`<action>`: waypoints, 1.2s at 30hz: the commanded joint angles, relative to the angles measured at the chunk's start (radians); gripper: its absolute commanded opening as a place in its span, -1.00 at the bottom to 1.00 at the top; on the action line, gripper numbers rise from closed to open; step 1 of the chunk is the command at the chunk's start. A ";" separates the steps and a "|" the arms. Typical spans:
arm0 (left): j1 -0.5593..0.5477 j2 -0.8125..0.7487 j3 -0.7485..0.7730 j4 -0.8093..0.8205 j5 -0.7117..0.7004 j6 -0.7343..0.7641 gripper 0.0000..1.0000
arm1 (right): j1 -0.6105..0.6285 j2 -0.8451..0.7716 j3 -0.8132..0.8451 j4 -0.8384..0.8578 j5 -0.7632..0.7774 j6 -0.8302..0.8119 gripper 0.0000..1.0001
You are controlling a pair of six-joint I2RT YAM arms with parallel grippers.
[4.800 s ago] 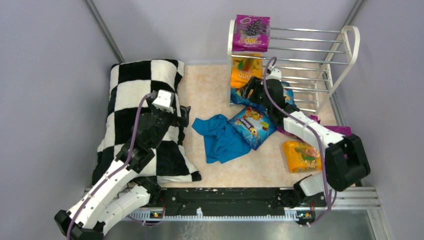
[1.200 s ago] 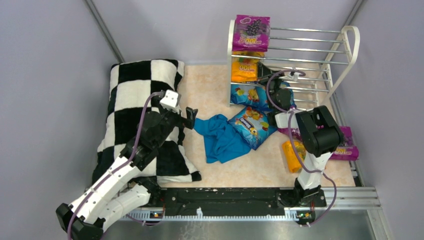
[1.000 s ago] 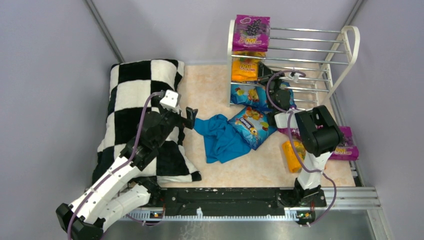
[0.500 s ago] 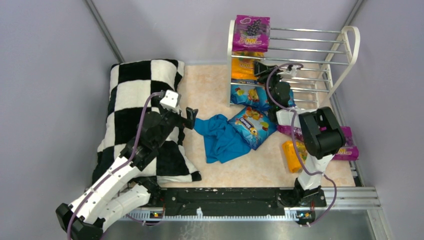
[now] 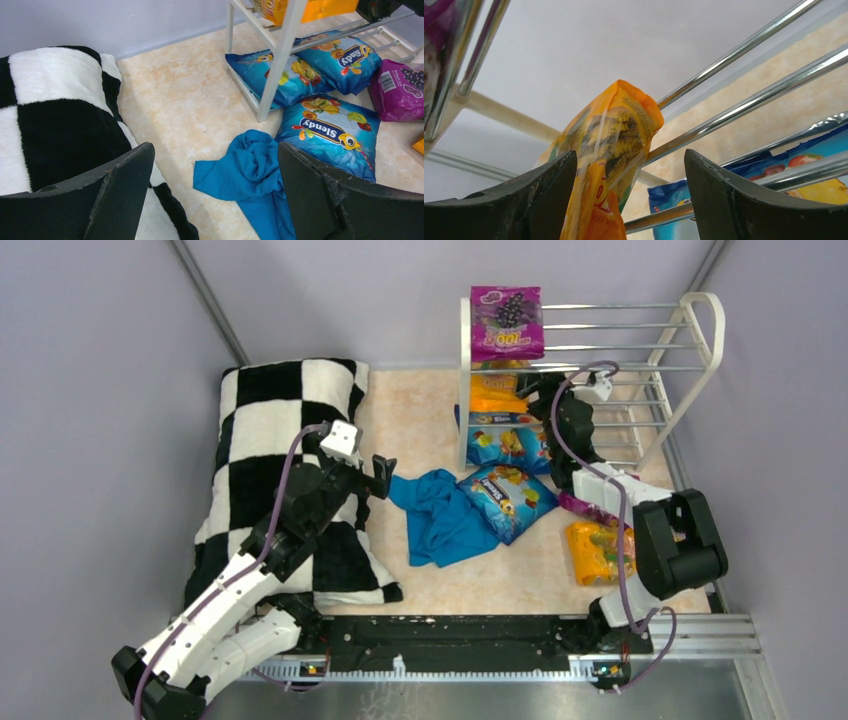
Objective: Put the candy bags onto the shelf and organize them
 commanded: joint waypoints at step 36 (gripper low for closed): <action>-0.053 0.750 -0.033 0.692 0.529 -0.703 0.03 | -0.073 -0.048 -0.379 0.610 -0.411 0.143 -0.25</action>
